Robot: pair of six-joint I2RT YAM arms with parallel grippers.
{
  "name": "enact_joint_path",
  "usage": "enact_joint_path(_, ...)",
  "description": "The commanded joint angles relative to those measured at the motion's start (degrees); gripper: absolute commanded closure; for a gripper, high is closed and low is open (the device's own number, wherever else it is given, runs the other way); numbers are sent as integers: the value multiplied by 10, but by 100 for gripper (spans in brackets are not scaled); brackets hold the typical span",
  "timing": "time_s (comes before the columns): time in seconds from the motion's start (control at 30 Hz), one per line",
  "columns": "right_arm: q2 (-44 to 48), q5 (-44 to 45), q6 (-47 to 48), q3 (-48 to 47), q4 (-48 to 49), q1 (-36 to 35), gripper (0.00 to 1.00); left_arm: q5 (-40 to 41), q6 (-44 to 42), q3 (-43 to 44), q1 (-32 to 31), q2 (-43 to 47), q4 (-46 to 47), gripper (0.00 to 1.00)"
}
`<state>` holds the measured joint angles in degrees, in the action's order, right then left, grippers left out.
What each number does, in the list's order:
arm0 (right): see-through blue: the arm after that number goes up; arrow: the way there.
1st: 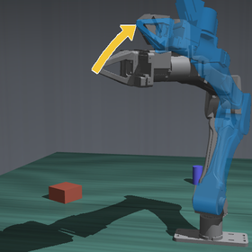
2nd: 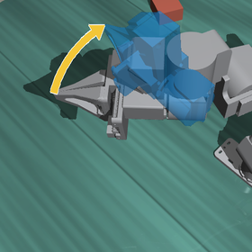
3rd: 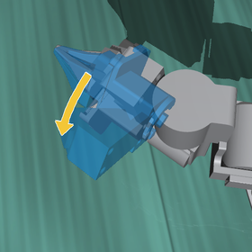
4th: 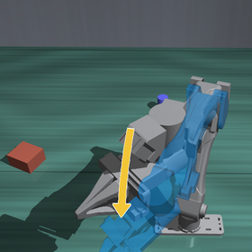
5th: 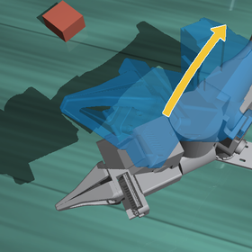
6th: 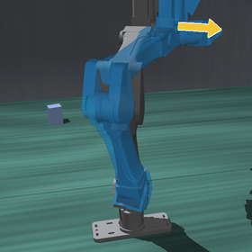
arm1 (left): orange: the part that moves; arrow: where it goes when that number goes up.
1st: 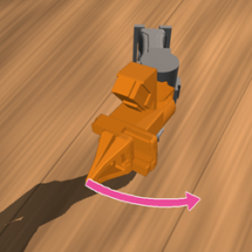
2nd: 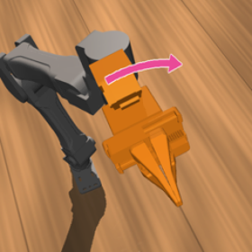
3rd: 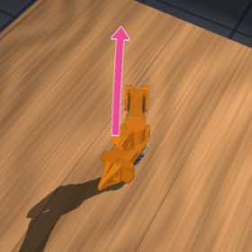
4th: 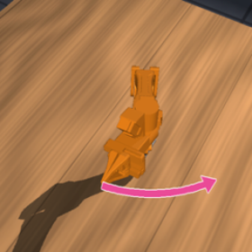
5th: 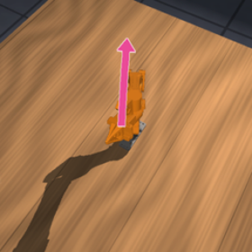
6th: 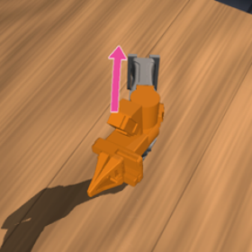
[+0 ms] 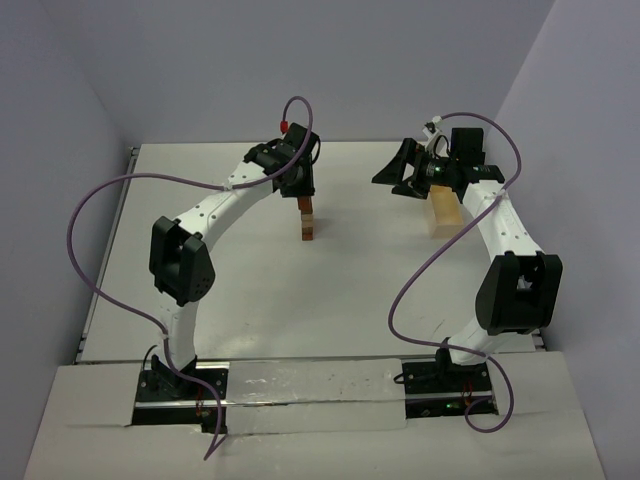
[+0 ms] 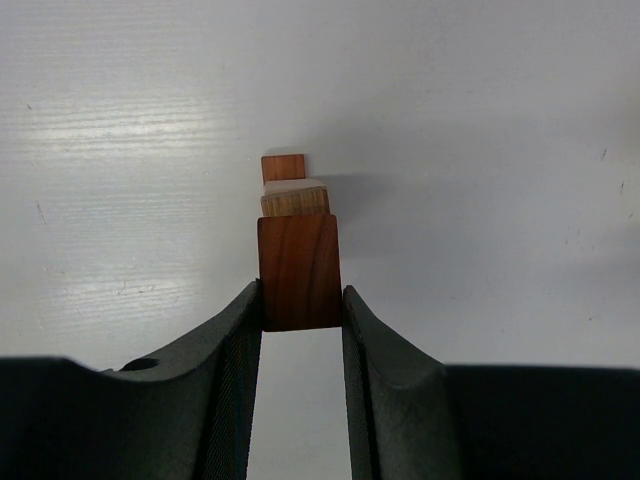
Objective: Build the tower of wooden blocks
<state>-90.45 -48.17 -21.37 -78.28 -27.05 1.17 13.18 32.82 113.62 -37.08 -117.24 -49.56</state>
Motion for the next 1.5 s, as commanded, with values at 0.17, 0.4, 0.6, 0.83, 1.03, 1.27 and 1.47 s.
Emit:
enact_joint_path(0.17, -3, -13, 4, 5, 15, 2, 0, -11, 2, 32, -4, -2, 2, 100)
enact_joint_path(0.4, -2, -14, 4, 6, 16, 2, 0, -17, 0, 35, -4, -6, 3, 94)
enact_joint_path(0.6, -2, -16, 3, 6, 16, 2, 0, -18, -3, 36, -4, -9, 4, 91)
enact_joint_path(0.83, -4, -18, 3, 5, 16, 2, 0, -18, -5, 38, -4, -12, 4, 84)
enact_joint_path(1.03, -3, -22, 3, 5, 16, 2, 0, -16, -6, 39, -4, -13, 3, 82)
enact_joint_path(1.27, -4, -21, 2, 5, 16, 2, 0, -14, -7, 36, -4, -12, 4, 64)
enact_joint_path(1.47, -8, -26, 1, 1, 16, 2, 0, -9, -6, 34, -4, -7, 4, 58)
